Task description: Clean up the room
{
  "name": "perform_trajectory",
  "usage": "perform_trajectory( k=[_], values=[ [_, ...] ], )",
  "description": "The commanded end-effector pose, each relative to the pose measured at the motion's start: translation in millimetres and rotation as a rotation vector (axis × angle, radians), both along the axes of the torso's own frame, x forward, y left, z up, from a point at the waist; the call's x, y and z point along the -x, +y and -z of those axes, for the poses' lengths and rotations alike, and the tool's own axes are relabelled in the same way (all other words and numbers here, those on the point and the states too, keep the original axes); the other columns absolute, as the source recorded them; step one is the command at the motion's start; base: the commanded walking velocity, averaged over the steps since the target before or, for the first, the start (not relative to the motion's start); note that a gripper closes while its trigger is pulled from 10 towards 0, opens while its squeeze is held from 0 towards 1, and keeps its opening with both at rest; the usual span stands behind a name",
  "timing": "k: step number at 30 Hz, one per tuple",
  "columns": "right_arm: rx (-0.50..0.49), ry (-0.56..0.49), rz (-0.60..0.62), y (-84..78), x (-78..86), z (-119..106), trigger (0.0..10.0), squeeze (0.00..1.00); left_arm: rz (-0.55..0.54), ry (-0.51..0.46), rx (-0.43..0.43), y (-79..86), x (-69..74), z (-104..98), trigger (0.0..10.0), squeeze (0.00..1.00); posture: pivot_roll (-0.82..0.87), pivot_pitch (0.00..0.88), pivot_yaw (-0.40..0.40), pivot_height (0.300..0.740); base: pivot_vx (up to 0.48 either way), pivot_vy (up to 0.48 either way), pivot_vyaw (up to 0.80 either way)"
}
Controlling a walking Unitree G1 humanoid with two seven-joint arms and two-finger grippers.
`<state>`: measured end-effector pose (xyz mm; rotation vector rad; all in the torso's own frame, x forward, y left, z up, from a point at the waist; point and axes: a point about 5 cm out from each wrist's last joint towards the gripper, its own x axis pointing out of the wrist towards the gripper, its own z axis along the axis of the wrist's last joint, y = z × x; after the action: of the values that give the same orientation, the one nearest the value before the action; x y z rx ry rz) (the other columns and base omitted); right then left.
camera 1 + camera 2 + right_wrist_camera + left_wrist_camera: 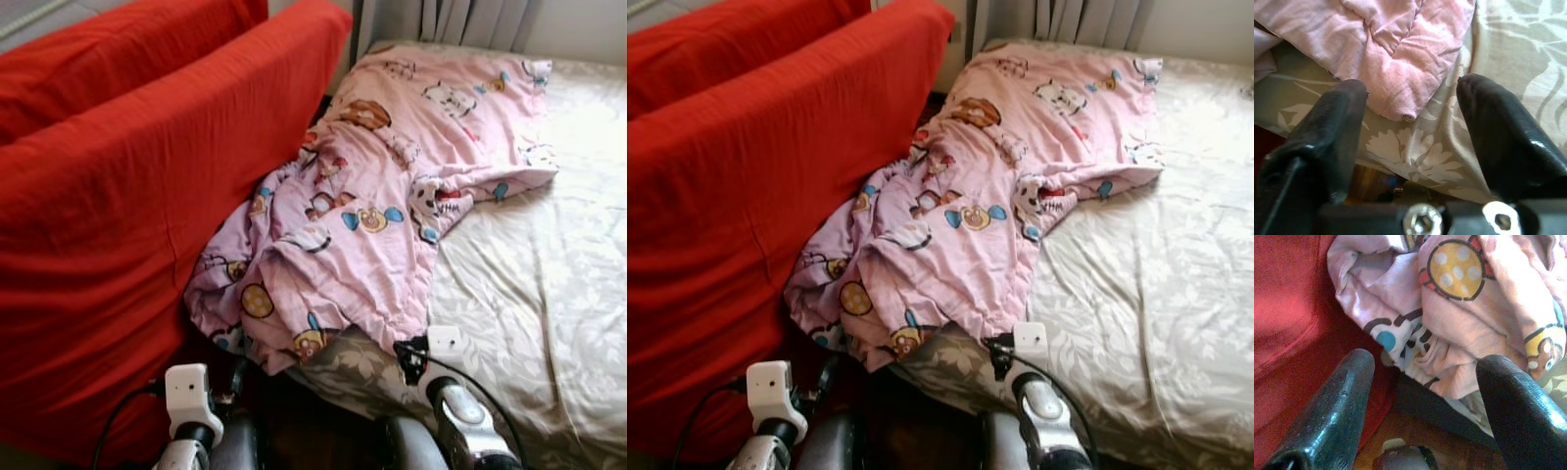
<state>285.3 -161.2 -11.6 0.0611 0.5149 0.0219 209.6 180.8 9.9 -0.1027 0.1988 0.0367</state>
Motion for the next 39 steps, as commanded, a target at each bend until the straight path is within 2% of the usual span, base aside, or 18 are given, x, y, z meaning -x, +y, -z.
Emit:
perform_trajectory(
  k=[1, 2, 3, 4, 5, 11, 19, 21, 26, 30, 32, 39],
  values=[
    [-0.016, 0.032, 0.026, -1.0, 2.4, 4, 10.0, 1.0, -0.006, 0.015, -0.002, 2.7, 7.8, 0, 10.0, 0.0, 0.04, 0.25, 0.015, 0.627, 0.0, 0.0, 0.0],
    [-0.019, 0.035, 0.028, -1.2, 0.8, 3, 10.0, 1.0, -0.008, 0.019, -0.004, 3.1, 10.6, 0, 10.0, 0.0, 0.05, 0.259, 0.017, 0.627, 0.0, 0.0, 0.0],
    [-0.014, 0.037, 0.024, -1.4, -0.1, 2, 10.0, 0.52, -0.01, 0.021, -0.006, 3.5, 13.5, 0, 10.0, 0.0, 0.05, 0.274, 0.018, 0.627, 0.0, 0.0, 0.0],
    [-0.013, 0.037, 0.022, -1.3, -0.4, 2, 10.0, 0.52, -0.01, 0.021, -0.006, 3.6, 14.3, -1, 10.0, 0.0, 0.05, 0.274, 0.018, 0.627, 0.0, 0.0, 0.0],
    [-0.013, 0.038, 0.019, -1.2, -0.9, 2, 10.0, 0.0, -0.011, 0.021, -0.007, 3.8, 16.1, -1, 10.0, 0.0, 0.06, 0.285, 0.021, 0.627, 0.0, 0.0, 0.0],
    [-0.007, 0.028, 0.016, -3.2, -6.5, -3, 10.0, 0.0, -0.02, 0.008, -0.009, 5.7, 19.3, -7, 10.0, 0.0, 0.08, 0.321, 0.028, 0.627, 0.0, 0.0, 0.0],
    [0.012, 0.002, 0.025, -6.0, -14.4, -11, 10.0, 0.0, -0.031, -0.079, -0.013, 7.5, -1.7, -36, 10.0, 0.0, 0.1, 0.363, 0.029, 0.627, 0.0, 0.0, 0.0],
    [0.014, 0.0, 0.033, -7.2, -14.5, -11, 10.0, 0.0, -0.031, -0.086, -0.018, 8.3, -3.1, -39, 10.0, 0.0, 0.1, 0.366, 0.03, 0.627, 0.0, 0.0, 0.0],
    [-0.012, -0.005, 0.046, -7.8, -13.3, -10, 10.0, 0.0, -0.042, -0.097, -0.031, 14.8, -2.1, -47, 10.0, 0.0, 0.11, 0.38, 0.037, 0.627, 0.0, 0.0, 0.0],
    [-0.023, -0.009, 0.043, -6.1, -14.1, -11, 10.0, 0.0, -0.051, -0.091, -0.046, 18.0, 4.2, -52, 10.0, 0.0, 0.13, 0.396, 0.042, 0.627, 0.0, 0.0, 0.0],
    [-0.025, -0.017, 0.037, -4.8, -15.6, -13, 0.0, 0.0, -0.052, -0.085, -0.048, 18.0, 6.2, -52, 10.0, 0.0, 0.13, 0.397, 0.042, 0.627, 0.0, 0.0, 0.0],
    [-0.044, -0.051, 0.037, -2.3, -19.5, -17, 0.0, 0.0, -0.046, -0.072, -0.048, 14.7, 8.3, -55, 10.0, 0.0, 0.13, 0.397, 0.043, 0.627, 0.0, 0.0, 0.0]
  ],
)
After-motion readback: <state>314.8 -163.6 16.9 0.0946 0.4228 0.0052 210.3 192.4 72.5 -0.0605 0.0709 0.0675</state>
